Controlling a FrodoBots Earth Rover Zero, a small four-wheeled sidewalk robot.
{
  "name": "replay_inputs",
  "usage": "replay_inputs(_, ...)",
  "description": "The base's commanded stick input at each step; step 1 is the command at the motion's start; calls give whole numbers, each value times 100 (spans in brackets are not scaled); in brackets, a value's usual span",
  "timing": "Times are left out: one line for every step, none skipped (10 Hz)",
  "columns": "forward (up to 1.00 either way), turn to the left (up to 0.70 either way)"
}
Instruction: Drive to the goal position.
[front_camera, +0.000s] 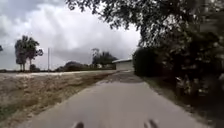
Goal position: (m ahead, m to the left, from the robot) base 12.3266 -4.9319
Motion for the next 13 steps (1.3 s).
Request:
replay_inputs(85,0)
replay_inputs(85,0)
replay_inputs(85,0)
replay_inputs(85,0)
replay_inputs(85,0)
replay_inputs(85,0)
replay_inputs(85,0)
replay_inputs(85,0)
replay_inputs(85,0)
replay_inputs(85,0)
replay_inputs(85,0)
replay_inputs(85,0)
replay_inputs(85,0)
